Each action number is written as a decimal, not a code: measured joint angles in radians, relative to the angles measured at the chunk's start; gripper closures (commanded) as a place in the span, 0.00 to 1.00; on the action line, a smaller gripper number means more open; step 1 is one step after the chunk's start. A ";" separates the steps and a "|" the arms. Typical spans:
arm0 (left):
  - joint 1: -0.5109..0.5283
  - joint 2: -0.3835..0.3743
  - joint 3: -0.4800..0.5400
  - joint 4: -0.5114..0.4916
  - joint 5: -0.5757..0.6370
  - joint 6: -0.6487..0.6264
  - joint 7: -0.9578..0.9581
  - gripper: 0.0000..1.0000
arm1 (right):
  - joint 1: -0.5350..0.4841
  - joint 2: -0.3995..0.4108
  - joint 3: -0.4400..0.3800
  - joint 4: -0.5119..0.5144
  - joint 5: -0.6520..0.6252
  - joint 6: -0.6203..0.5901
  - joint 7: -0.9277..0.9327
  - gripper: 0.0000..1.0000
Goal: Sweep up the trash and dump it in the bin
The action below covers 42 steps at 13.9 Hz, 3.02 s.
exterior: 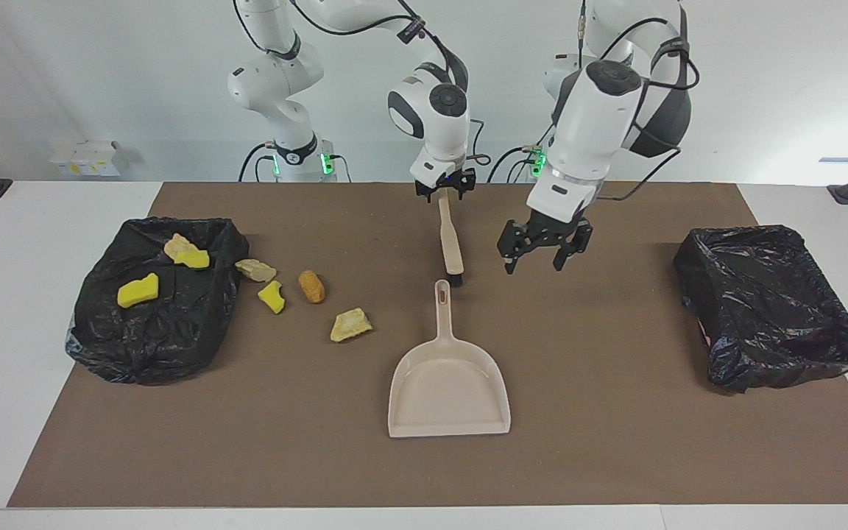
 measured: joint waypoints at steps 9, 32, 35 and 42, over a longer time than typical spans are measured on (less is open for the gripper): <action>-0.132 0.212 0.000 0.003 0.001 0.166 -0.030 0.00 | 0.002 -0.014 -0.009 -0.001 0.001 0.001 0.002 0.54; -0.096 0.202 0.031 0.086 0.042 -0.040 0.132 1.00 | -0.444 -0.218 -0.027 0.003 -0.214 -0.456 0.004 1.00; -0.057 0.126 0.034 0.082 0.042 -0.158 0.249 1.00 | -0.528 -0.214 -0.027 0.000 -0.336 -0.461 0.004 1.00; 0.078 -0.165 0.039 -0.140 0.039 -0.326 0.761 1.00 | -0.668 -0.240 -0.027 -0.089 -0.371 -0.482 -0.057 1.00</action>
